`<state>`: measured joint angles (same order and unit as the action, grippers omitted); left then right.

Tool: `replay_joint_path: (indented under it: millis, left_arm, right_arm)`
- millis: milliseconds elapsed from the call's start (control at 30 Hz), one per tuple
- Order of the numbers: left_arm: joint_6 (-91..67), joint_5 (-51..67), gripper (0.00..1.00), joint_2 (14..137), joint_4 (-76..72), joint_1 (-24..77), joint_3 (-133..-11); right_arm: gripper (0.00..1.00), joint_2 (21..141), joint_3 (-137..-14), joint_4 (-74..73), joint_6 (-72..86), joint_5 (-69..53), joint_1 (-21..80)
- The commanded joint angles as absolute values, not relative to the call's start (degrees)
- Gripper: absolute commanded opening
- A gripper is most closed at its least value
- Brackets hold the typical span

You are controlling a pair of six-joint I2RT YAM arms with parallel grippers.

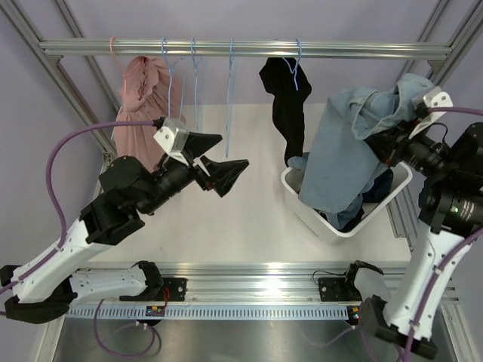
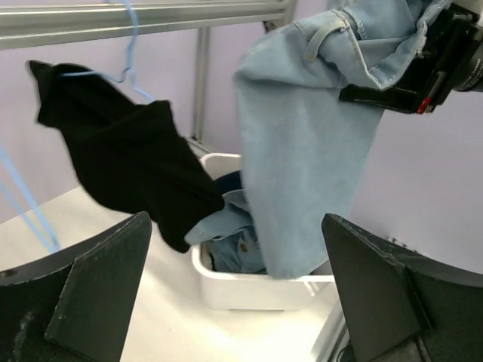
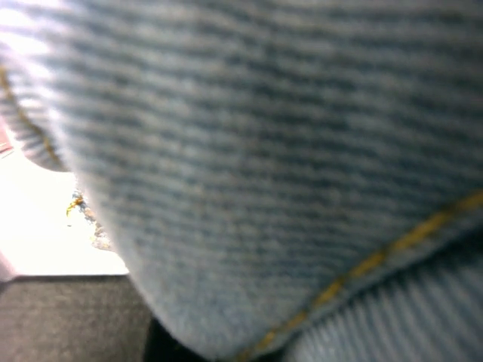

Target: Remove the skirt from the hanger

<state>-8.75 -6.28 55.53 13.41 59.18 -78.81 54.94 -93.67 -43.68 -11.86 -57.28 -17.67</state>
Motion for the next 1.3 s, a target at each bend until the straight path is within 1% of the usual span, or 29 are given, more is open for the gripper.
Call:
replay_joint_path:
  millis: [0, 67, 200, 267, 367, 433, 567, 700, 767, 833, 900, 933, 1033, 1100, 1133, 1233, 1267]
  left_arm:
    - [-7.82, -12.21, 0.99, 50.02, 17.58, 59.24, -72.96]
    - [-8.79, -12.39, 0.99, 47.74, 17.40, 59.24, -68.93]
    - [-9.58, -12.48, 0.99, 44.04, 17.58, 59.24, -64.79]
    - [-9.84, -11.87, 0.99, 43.86, 17.93, 59.24, -63.81]
    - [-10.37, -11.34, 0.99, 44.21, 18.02, 59.24, -62.23]
    - [-10.81, -10.73, 0.99, 44.47, 17.32, 59.24, -60.92]
    - [-11.34, -10.02, 0.99, 44.65, 16.35, 59.24, -59.07]
    - [-11.51, -9.58, 0.99, 44.56, 16.70, 59.24, -58.80]
    - [-11.51, -9.58, 0.99, 44.30, 16.79, 59.24, -58.71]
    - [-11.69, -9.41, 0.99, 44.21, 16.44, 59.24, -58.54]
    - [-12.13, -9.14, 0.99, 44.21, 16.09, 59.24, -58.10]
    - [-12.30, -9.05, 0.99, 44.30, 15.74, 59.24, -57.83]
    - [-13.01, -8.35, 0.99, 44.74, 15.21, 59.24, -57.04]
    - [-13.62, -8.09, 0.99, 44.82, 15.20, 59.24, -56.43]
    - [-13.80, -8.00, 0.99, 44.74, 14.94, 59.33, -56.25]
    - [-14.33, -7.91, 0.99, 44.04, 14.68, 59.33, -55.03]
    - [-14.41, -8.00, 0.99, 43.69, 14.59, 59.33, -54.67]
  right_arm:
    - [0.00, 62.91, -91.50, -46.23, -12.13, -57.56, -29.07]
    - [0.00, 67.38, -89.22, -46.32, -15.27, -57.32, -32.07]
    - [0.00, 74.43, -80.79, -44.56, -22.66, -52.13, -32.26]
    - [0.00, 78.72, -79.63, -47.18, -28.44, -51.07, -32.17]
    - [0.00, 81.99, -77.44, -51.23, -35.74, -49.50, -30.68]
    - [0.00, 81.57, -72.79, -51.50, -39.61, -47.65, -27.62]
    - [0.00, 75.17, -62.69, -48.52, -42.09, -44.65, -19.70]
    - [0.02, 69.35, -59.33, -48.60, -44.12, -46.66, -12.49]
    - [0.02, 69.08, -58.98, -49.22, -43.07, -49.39, -10.82]
    - [0.05, 71.00, -58.97, -48.09, -40.19, -48.61, -10.64]
    - [0.10, 75.92, -58.71, -45.98, -37.72, -44.58, -10.72]
    - [0.11, 77.76, -58.62, -43.70, -35.18, -39.25, -10.72]
    - [0.16, 88.38, -60.46, -43.15, -32.35, -29.58, -10.72]
    - [0.18, 90.69, -60.91, -42.37, -31.64, -25.77, -10.72]
    - [0.23, 91.23, -60.65, -40.71, -31.29, -22.53, -10.64]
    - [0.37, 89.92, -59.94, -39.20, -31.29, -19.70, -10.72]
    - [0.47, 88.26, -60.20, -39.37, -31.64, -19.51, -10.72]
